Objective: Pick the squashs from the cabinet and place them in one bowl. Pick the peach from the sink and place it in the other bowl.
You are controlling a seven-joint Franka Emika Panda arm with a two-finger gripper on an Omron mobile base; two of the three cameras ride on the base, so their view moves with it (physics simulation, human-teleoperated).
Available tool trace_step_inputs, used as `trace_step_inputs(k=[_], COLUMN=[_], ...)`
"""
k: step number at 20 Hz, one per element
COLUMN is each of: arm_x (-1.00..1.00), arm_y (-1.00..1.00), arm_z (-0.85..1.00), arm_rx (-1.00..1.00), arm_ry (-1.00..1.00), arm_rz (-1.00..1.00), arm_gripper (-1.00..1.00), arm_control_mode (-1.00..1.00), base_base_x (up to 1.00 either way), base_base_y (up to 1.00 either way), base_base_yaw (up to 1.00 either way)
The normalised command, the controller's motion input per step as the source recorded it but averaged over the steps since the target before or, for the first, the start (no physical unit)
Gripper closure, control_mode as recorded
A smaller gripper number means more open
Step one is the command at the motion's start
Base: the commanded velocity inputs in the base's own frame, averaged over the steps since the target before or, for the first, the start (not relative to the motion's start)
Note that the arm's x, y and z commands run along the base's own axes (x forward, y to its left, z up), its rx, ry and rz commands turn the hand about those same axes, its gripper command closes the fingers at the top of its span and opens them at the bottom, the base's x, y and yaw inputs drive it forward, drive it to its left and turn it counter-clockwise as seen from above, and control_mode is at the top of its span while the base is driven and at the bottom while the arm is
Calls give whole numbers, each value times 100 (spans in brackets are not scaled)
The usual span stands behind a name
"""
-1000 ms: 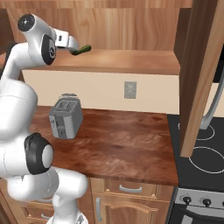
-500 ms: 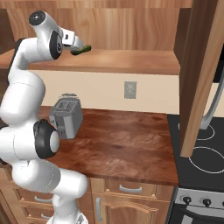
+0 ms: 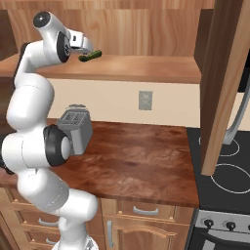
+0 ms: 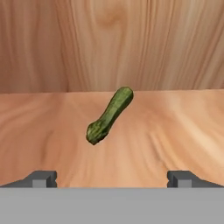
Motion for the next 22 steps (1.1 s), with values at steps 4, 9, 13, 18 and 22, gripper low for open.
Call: trace_step_inputs(k=[4,9,13,18,22], arm_x=[46,56,38,33,42], arm_y=[4,1,0,0,0], arm_z=[-22,-8,0,0,0], arm_rx=[-5,-2,0,0,0], arm_ry=[-1,0,0,2,4], arm_rz=[0,0,0,0,-3], arm_gripper=[-100,-100,-100,-100,-100], arm_control_mode=[-100,-100,-100,-100,-100], base_base_x=[0,0,0,0,0], base_base_y=[0,0,0,0,0], base_base_yaw=[0,0,0,0,0])
